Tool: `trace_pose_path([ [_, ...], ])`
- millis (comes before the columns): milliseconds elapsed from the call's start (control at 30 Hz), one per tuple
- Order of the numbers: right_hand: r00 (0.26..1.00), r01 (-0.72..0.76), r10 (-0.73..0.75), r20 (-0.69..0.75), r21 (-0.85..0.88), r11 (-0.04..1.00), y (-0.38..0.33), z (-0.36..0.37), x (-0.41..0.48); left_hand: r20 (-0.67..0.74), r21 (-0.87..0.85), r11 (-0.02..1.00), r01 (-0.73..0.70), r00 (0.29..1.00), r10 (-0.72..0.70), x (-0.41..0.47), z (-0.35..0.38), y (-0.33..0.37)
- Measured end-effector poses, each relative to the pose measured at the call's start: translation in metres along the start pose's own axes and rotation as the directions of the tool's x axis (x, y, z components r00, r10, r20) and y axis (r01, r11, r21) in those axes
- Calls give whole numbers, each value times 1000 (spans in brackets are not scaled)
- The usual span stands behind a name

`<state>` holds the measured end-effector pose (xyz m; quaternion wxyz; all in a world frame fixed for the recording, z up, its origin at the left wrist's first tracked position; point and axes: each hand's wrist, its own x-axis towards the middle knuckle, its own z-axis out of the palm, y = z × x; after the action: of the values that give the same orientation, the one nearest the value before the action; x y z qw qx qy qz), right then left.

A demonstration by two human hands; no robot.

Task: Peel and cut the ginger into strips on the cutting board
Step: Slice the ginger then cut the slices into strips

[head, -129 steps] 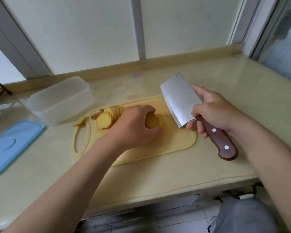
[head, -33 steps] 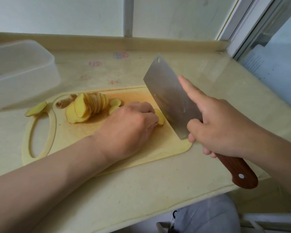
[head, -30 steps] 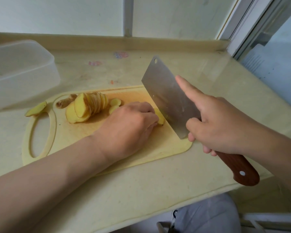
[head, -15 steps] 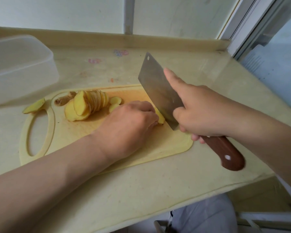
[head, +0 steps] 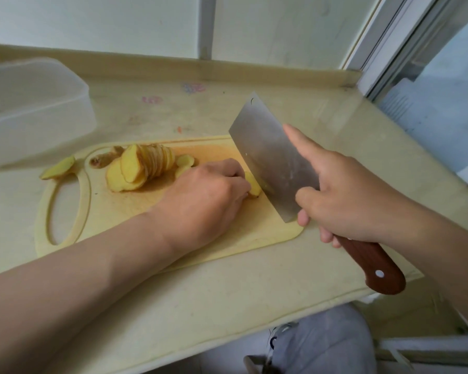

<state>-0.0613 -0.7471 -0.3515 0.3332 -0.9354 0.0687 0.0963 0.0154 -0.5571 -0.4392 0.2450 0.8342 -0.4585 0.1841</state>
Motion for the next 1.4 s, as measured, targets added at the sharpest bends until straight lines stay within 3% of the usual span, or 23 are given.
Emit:
trace_pose_path([
  [667, 995, 21, -1, 98, -207, 978, -22, -3, 18, 40, -4, 999, 33, 999, -33, 1, -1, 0],
  [1000, 985, 95, -107, -132, -87, 992, -5, 16, 1, 24, 3, 998, 59, 998, -59, -1, -2, 2],
  [1400, 998, 48, -42, 50, -123, 991, -6, -1, -1, 50, -20, 997, 79, 996, -78, 0, -4, 1],
])
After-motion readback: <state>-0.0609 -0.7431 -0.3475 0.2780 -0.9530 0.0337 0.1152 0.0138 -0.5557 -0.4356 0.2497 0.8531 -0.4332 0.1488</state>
